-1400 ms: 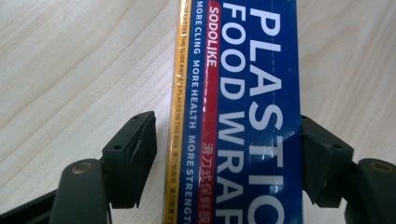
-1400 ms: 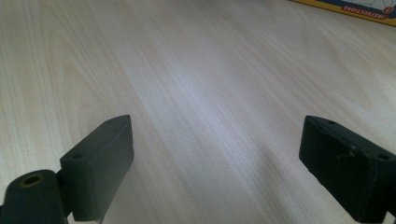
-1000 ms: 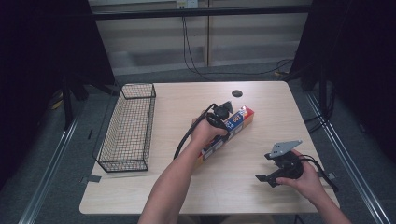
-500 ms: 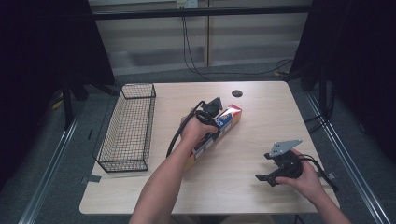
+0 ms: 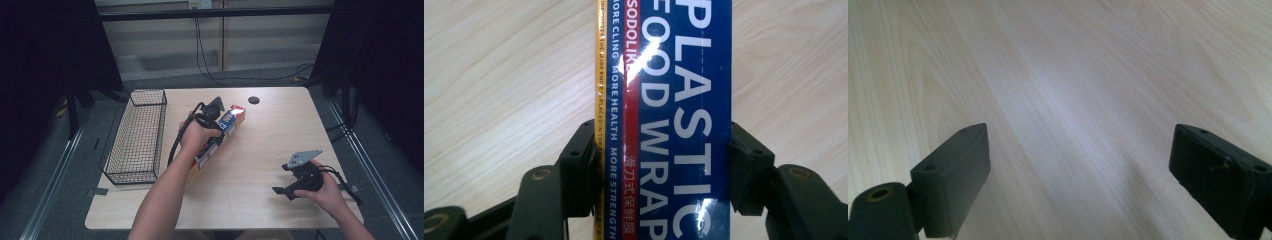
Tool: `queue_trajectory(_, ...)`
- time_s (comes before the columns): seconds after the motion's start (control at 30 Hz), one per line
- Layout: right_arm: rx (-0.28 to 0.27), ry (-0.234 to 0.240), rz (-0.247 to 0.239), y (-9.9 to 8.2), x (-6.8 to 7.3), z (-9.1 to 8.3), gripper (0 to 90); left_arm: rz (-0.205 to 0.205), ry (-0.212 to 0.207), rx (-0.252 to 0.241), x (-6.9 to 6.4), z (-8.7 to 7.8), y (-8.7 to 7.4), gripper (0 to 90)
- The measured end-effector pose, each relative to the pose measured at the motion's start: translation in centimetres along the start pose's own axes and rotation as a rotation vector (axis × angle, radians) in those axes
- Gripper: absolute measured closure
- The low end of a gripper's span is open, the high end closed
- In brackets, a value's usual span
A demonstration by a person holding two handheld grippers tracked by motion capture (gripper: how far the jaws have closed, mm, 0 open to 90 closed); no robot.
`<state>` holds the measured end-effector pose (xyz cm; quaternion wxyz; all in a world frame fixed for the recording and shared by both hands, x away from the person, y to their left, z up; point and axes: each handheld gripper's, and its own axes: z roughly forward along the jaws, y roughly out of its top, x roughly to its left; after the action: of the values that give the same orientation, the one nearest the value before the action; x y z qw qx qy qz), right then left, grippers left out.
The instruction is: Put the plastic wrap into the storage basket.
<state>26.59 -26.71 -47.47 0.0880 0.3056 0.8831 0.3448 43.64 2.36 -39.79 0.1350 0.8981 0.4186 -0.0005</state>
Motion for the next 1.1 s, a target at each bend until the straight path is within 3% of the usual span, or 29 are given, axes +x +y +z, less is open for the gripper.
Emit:
queue_trajectory(0.43,0.004,0.0,-0.008,0.2,0.1,0.2,8.0,-0.097,0.035,-0.02,2.0,-3.4,-1.4,41.9)
queue_trajectory(0.97,-0.011,0.006,-0.004,0.3,0.1,0.3,2.8,-0.139,0.045,-0.027,3.6,-6.2,-2.4,41.8)
queue_trajectory(1.1,-0.009,0.025,-0.016,0.3,0.1,0.3,2.5,-0.142,0.051,-0.028,3.8,-6.7,-2.5,41.8)
